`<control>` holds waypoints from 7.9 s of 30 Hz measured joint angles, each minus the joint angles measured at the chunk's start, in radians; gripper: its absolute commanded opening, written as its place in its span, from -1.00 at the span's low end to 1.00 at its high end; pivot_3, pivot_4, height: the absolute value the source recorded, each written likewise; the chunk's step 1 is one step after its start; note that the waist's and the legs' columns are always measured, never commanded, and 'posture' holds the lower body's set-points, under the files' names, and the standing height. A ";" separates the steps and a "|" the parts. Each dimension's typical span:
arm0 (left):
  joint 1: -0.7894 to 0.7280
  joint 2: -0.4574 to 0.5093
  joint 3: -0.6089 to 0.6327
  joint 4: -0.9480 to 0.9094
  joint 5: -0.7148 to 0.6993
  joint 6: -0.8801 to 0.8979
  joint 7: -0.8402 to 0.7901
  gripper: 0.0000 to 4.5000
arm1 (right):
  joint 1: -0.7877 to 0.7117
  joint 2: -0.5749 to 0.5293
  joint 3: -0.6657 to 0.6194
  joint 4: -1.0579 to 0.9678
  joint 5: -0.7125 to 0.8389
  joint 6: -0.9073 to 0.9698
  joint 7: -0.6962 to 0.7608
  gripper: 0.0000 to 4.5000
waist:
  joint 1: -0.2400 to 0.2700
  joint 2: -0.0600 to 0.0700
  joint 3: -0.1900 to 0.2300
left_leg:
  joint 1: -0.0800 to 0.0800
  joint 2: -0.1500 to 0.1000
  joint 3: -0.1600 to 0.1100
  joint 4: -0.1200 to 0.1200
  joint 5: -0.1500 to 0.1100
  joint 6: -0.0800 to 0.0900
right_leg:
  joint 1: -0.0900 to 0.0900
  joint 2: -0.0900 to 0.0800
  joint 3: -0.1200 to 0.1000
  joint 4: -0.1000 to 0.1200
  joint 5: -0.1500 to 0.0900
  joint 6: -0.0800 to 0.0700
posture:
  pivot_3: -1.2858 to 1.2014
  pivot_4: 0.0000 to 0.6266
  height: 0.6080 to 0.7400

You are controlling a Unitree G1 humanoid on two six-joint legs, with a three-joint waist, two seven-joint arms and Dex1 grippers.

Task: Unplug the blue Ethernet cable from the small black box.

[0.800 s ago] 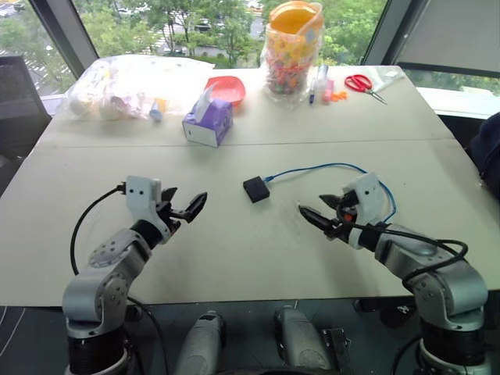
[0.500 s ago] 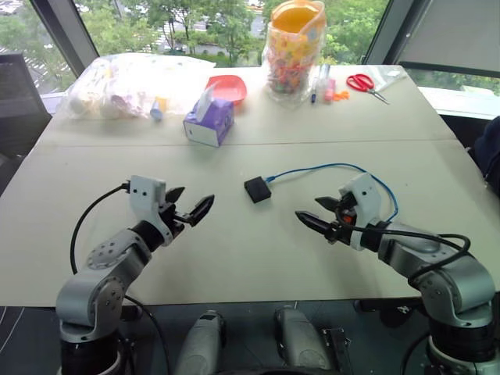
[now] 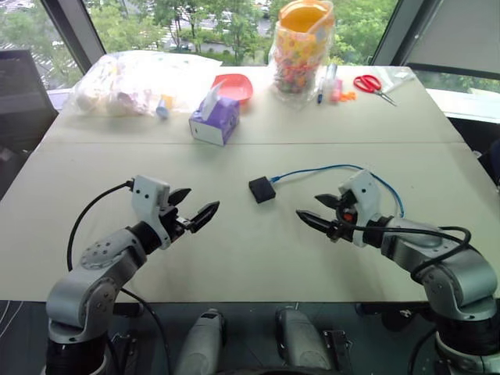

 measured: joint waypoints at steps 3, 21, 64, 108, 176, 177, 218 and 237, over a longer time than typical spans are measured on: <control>0.000 0.000 -0.008 0.003 0.000 -0.002 0.001 0.98 | -0.017 -0.010 0.007 0.016 -0.003 -0.011 0.009 0.54 | -0.001 0.000 0.000 | 0.000 0.000 0.000 0.000 0.000 0.000 | 0.000 0.000 0.000 0.000 0.000 0.000 | 0.03 -0.52 1.00; 0.016 0.078 -0.099 0.034 0.047 -0.090 -0.080 0.98 | -0.701 -0.106 0.508 0.744 -0.324 -0.370 0.492 0.54 | -0.008 0.001 0.001 | -0.003 0.000 0.000 -0.002 0.000 0.001 | -0.003 0.000 -0.001 -0.002 0.001 -0.001 | 0.03 -0.52 1.00; -0.154 0.183 0.002 0.100 -0.214 0.058 -0.184 1.00 | -0.761 0.115 0.412 1.104 -0.847 -1.260 0.371 -0.98 | -0.036 0.002 0.002 | -0.003 -0.001 -0.002 -0.004 0.000 0.000 | -0.008 0.000 -0.001 0.006 0.003 0.004 | 0.03 -0.52 1.00; -0.439 0.200 -0.213 0.445 -0.044 -0.087 -0.541 -0.79 | -0.478 0.054 0.299 0.280 -0.529 -0.531 0.557 0.98 | -0.028 0.002 0.002 | -0.003 0.000 -0.001 0.000 0.000 -0.001 | -0.006 0.000 0.000 0.004 0.003 0.003 | 0.03 -0.52 1.00; -0.408 0.317 -0.201 0.407 -0.063 -0.131 -0.807 -0.79 | -0.683 -0.115 0.400 0.644 -0.065 0.005 0.705 -0.96 | -0.033 0.002 0.002 | -0.004 0.000 0.000 -0.002 0.000 0.000 | -0.008 0.000 -0.001 0.004 0.003 0.004 | 0.03 -0.52 1.00; -0.403 0.319 -0.201 0.405 -0.064 -0.133 -0.808 -0.79 | -0.683 -0.118 0.398 0.661 -0.073 -0.003 0.707 -0.96 | -0.033 0.002 0.002 | -0.004 0.000 0.000 -0.002 0.000 0.000 | -0.008 0.000 -0.001 0.004 0.003 0.004 | 0.03 -0.52 1.00; -0.365 -0.080 -0.236 0.972 0.391 -0.859 -0.346 0.96 | -0.425 0.100 0.011 0.211 -0.052 0.276 0.001 1.00 | -0.031 0.002 0.001 | -0.006 -0.001 0.001 0.000 0.000 0.000 | -0.013 -0.001 0.001 0.012 0.005 0.004 | 0.03 -0.52 1.00; -0.253 0.221 -0.132 0.398 0.059 -0.289 -0.514 0.96 | -0.349 -0.123 0.010 0.149 0.064 0.260 0.157 1.00 | -0.030 0.001 0.001 | -0.006 0.000 0.001 0.000 0.000 0.000 | -0.012 0.000 0.001 0.010 0.004 0.004 | 0.03 -0.52 1.00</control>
